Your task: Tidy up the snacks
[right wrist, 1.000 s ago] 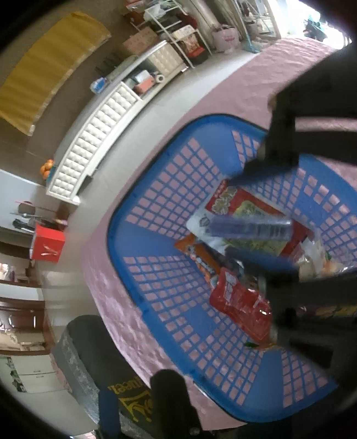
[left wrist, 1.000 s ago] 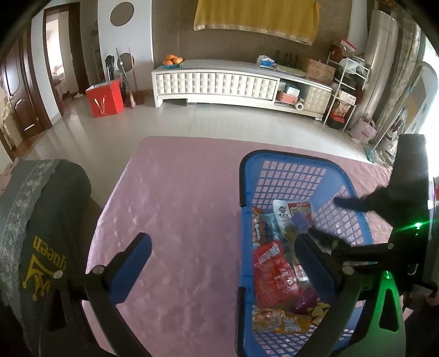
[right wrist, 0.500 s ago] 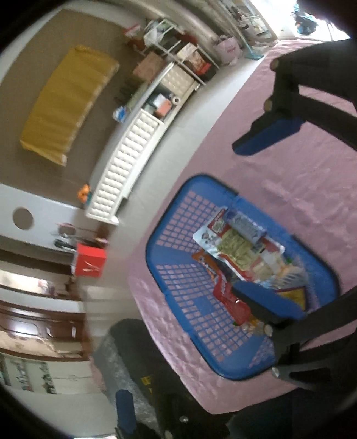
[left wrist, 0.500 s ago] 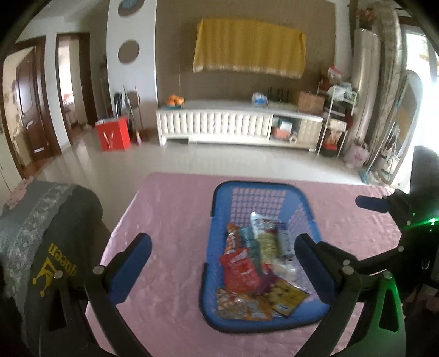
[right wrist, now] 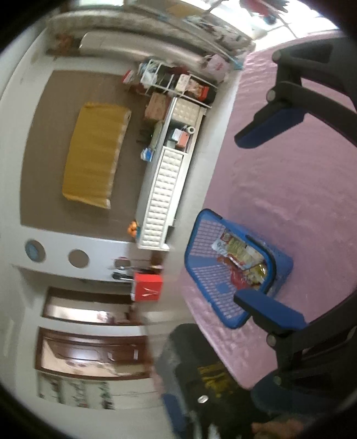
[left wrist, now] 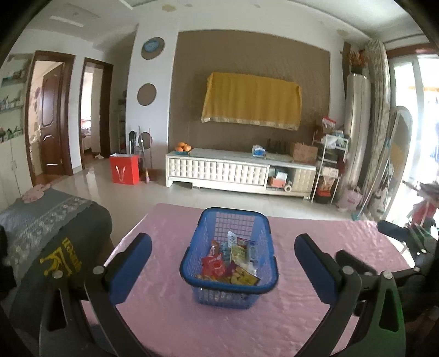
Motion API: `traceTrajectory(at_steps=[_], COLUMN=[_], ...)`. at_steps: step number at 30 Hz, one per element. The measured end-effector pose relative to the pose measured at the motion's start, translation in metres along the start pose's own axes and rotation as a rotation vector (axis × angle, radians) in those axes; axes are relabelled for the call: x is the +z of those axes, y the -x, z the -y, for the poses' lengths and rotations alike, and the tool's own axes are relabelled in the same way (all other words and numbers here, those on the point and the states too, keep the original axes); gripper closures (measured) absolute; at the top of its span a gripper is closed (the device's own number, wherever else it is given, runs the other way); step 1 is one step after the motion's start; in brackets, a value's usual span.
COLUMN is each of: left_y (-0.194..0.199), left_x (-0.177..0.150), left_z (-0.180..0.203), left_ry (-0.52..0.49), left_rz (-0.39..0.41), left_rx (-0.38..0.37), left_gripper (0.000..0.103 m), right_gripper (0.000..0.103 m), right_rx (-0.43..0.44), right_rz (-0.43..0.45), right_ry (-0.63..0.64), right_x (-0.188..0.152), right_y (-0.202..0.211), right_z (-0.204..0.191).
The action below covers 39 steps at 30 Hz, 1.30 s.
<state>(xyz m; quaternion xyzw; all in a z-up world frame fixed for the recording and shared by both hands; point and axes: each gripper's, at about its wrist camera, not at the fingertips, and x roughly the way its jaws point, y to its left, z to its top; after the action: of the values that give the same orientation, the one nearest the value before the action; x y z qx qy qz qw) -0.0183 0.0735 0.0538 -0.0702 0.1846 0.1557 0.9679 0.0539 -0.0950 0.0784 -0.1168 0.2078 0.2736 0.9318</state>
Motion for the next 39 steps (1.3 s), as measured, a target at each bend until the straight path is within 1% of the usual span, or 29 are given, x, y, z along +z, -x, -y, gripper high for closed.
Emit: traceTrajectory(at_steps=[2,3,6,13,16,18,23,27,31,39], left_y=[0.012,0.019,0.037,0.053,0.056,0.056,0.061,0.062,0.063,0.065], left_x=[-0.007,-0.010,-0.019,-0.031,-0.035,-0.036,-0.034,-0.033,-0.032,-0.034], left_z=[0.002,0.004,0.011,0.020,0.024,0.025,0.026,0.026,0.026,0.028], left_ry=[0.003,-0.003,-0.025,-0.048,-0.047,-0.065,-0.070,-0.065,-0.069,-0.073], left_rz=[0.007,0.015,0.041,0.040,0.039,0.028,0.036,0.028,0.020,0.008], left_rx=[0.021,0.017,0.033,-0.010,-0.008,-0.013,-0.021,-0.024,-0.020,-0.038], left_gripper=[0.000,0.000,0.000,0.000,0.000,0.000,0.000,0.000,0.000,0.000], right_gripper=[0.000,0.000,0.000,0.000,0.000,0.000,0.000,0.000,0.000,0.000], right_rx=[-0.028,-0.036,-0.046,-0.044,-0.047,-0.044,-0.031,-0.028,-0.024,-0.025], right_rz=[0.028,0.042,0.058,0.042,0.039,0.043,0.045,0.047,0.040,0.027], right_ry=[-0.025,-0.034,-0.053,-0.067,-0.073,-0.075,-0.083,-0.085,-0.083,-0.085], right_x=[-0.006,-0.009,-0.017,-0.025,-0.026,-0.026,-0.030,-0.033,-0.033,-0.037], right_y=[0.018,0.023,0.037,0.040,0.044,0.044,0.049,0.052,0.054,0.057], right_z=[0.001,0.000,-0.001,-0.005,-0.004,-0.003,-0.005,-0.006,-0.008,-0.010])
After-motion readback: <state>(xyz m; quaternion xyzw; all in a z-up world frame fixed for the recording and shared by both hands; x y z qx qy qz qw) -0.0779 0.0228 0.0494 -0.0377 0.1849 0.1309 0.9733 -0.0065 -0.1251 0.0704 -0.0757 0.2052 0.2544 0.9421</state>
